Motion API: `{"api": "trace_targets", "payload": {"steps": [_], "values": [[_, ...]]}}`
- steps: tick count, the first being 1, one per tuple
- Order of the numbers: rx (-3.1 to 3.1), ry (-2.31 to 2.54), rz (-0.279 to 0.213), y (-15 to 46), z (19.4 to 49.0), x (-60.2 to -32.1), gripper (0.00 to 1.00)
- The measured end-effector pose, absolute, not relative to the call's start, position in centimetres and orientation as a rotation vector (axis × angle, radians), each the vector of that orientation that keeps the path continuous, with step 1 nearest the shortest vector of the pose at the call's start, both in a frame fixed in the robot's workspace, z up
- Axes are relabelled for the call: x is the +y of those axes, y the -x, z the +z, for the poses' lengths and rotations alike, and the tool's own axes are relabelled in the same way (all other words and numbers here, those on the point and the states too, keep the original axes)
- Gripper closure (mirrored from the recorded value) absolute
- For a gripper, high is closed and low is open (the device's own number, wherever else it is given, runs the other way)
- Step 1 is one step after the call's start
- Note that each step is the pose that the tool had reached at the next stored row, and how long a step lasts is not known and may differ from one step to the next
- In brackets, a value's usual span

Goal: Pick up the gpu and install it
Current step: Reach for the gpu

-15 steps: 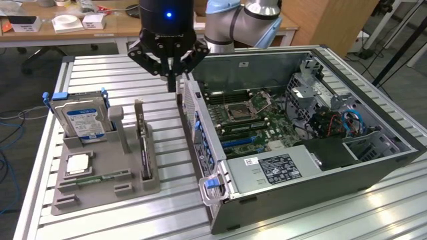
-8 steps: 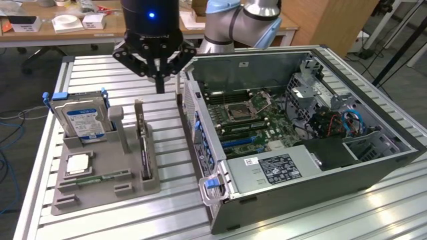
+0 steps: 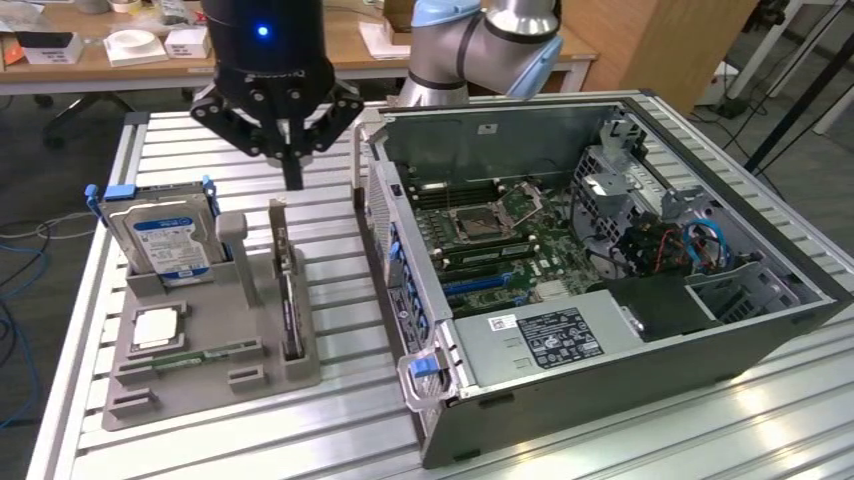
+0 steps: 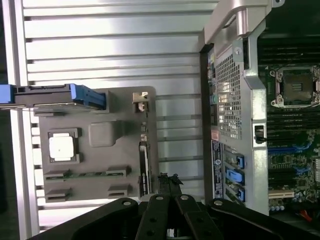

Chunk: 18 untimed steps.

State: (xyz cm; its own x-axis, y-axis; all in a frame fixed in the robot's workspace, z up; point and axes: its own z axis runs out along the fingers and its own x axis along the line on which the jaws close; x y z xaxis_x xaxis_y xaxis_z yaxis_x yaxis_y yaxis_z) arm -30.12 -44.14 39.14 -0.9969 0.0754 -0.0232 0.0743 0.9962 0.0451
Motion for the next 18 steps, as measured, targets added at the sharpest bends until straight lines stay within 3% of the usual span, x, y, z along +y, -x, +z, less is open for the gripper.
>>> {"api": "trace_targets", "payload": {"steps": [18], "values": [[3.114, -0.117, 0.069, 33.2, 39.1, -44.1, 0.89]]}}
